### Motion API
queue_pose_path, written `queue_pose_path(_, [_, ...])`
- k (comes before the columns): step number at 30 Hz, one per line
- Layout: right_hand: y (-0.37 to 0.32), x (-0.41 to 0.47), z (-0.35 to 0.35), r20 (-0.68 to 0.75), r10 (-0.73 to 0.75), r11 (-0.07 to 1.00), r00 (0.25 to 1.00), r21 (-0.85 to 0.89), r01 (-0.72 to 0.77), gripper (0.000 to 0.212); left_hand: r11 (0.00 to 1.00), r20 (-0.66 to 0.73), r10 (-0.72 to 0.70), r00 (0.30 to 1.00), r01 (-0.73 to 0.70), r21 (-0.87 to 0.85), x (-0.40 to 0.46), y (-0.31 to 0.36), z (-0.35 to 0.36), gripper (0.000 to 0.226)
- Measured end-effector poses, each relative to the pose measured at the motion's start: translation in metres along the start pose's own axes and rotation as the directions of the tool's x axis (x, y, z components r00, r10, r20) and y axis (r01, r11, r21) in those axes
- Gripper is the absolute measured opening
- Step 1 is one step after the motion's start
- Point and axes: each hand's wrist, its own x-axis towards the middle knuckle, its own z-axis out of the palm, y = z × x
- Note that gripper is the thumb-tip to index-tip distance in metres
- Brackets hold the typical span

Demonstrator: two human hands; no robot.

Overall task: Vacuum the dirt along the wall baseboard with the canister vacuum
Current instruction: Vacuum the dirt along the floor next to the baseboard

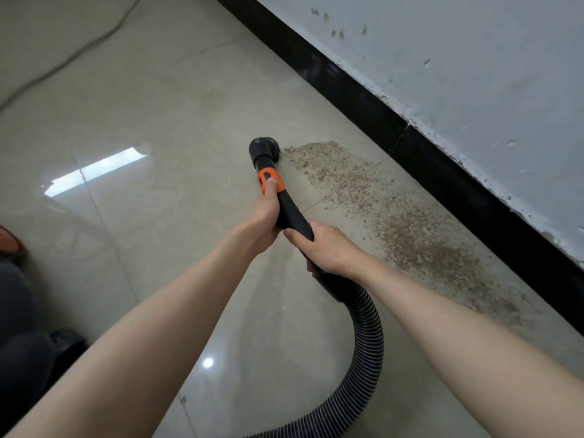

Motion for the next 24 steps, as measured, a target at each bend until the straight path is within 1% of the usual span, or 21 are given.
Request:
queue_pose_path(9, [0.020,-0.017,-0.016,-0.077,0.066,0.998,0.995,0.009,-0.065,0.043,0.997,0.090,-0.005,0.996,-0.002,0.074,-0.004,-0.007,0.033,0.042])
queue_pose_path(17, [0.039,-0.019,-0.028,-0.165,0.129,0.991,0.978,0.047,-0.123,0.045,0.981,0.121,0.028,0.992,-0.051,0.186,0.007,-0.014,0.066,0.046])
queue_pose_path(21, [0.048,-0.017,-0.035,-0.208,0.153,0.987,0.966,0.070,-0.142,0.046,0.964,0.133,0.042,0.990,-0.076,0.254,0.011,-0.015,0.084,0.042])
queue_pose_path(24, [0.054,-0.018,-0.038,-0.228,0.177,0.983,0.957,0.096,-0.158,0.046,0.957,0.149,0.022,0.989,-0.063,0.283,0.014,-0.017,0.097,0.041])
